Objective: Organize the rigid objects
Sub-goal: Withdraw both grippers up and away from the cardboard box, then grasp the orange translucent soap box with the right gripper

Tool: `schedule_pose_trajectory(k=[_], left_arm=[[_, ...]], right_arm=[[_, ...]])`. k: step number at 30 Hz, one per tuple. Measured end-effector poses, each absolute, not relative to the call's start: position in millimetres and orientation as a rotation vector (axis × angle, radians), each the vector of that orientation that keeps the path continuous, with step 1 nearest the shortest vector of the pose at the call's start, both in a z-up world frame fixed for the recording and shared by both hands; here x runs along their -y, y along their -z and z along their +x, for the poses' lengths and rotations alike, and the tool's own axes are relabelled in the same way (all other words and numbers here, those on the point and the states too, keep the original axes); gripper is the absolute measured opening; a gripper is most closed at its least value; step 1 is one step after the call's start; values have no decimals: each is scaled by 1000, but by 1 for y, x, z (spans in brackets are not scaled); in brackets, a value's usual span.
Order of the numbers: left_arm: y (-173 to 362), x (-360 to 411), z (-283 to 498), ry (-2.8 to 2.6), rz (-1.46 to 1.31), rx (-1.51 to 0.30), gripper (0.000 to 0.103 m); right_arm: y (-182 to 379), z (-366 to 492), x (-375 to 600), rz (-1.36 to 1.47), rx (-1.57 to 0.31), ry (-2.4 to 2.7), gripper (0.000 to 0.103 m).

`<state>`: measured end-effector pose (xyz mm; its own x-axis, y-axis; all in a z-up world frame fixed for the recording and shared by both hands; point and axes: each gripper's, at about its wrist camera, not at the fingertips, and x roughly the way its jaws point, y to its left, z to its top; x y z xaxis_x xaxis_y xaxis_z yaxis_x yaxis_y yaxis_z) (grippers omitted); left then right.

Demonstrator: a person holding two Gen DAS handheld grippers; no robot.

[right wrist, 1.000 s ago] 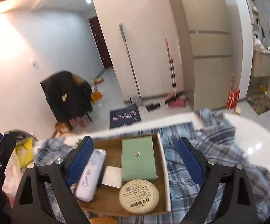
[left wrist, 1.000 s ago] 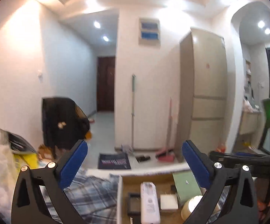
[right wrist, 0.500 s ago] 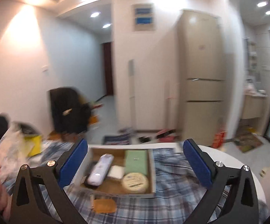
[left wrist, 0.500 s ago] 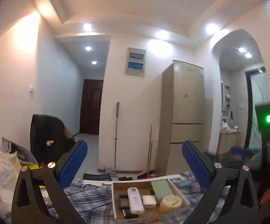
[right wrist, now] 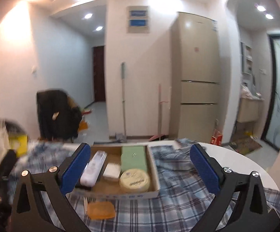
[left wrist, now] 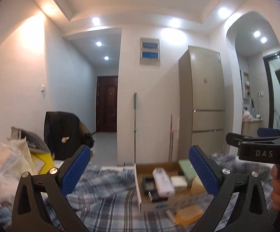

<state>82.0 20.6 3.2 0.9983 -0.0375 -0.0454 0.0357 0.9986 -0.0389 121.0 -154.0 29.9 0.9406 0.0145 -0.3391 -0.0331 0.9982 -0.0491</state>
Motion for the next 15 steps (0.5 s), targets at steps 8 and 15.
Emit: schedule_pose_trajectory(k=[8, 15], left_arm=[[13, -41, 106, 29, -150, -178, 103], [14, -41, 107, 17, -157, -189, 103]], right_arm=[[44, 170, 144, -95, -708, -168, 102], [77, 169, 115, -188, -832, -331, 102]])
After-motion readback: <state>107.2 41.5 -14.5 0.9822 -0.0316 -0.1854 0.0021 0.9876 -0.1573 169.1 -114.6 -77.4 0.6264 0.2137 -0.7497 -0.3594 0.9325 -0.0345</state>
